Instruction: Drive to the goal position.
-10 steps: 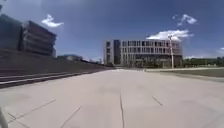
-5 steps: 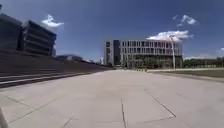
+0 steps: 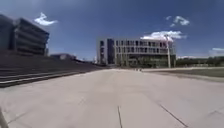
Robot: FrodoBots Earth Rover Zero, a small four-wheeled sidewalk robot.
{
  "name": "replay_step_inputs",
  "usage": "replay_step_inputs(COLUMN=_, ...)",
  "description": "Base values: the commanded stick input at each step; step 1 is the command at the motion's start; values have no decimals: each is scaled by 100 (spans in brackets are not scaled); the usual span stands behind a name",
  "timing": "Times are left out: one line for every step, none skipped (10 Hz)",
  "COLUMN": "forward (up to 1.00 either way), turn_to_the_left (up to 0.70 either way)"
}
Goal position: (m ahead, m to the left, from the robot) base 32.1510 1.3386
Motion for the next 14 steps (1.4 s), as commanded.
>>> replay_step_inputs(forward=70, turn_to_the_left=0)
replay_step_inputs(forward=70, turn_to_the_left=0)
replay_step_inputs(forward=70, turn_to_the_left=0)
replay_step_inputs(forward=70, turn_to_the_left=0)
replay_step_inputs(forward=70, turn_to_the_left=0)
replay_step_inputs(forward=70, turn_to_the_left=0)
replay_step_inputs(forward=70, turn_to_the_left=0)
replay_step_inputs(forward=70, turn_to_the_left=0)
replay_step_inputs(forward=70, turn_to_the_left=0)
replay_step_inputs(forward=70, turn_to_the_left=0)
replay_step_inputs(forward=70, turn_to_the_left=0)
replay_step_inputs(forward=75, turn_to_the_left=0)
replay_step_inputs(forward=85, turn_to_the_left=0)
replay_step_inputs(forward=85, turn_to_the_left=0)
